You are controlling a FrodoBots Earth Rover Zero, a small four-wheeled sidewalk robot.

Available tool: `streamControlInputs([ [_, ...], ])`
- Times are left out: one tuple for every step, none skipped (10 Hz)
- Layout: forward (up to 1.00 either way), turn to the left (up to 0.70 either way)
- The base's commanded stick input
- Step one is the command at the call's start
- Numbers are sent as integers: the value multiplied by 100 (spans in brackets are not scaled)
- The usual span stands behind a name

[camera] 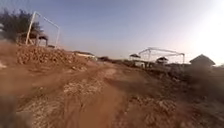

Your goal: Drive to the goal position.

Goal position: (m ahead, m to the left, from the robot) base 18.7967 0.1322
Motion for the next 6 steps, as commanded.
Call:
streamControlInputs([
  [70, 0],
  [70, 0],
  [70, 0],
  [70, 0],
  [70, 0],
  [70, 0],
])
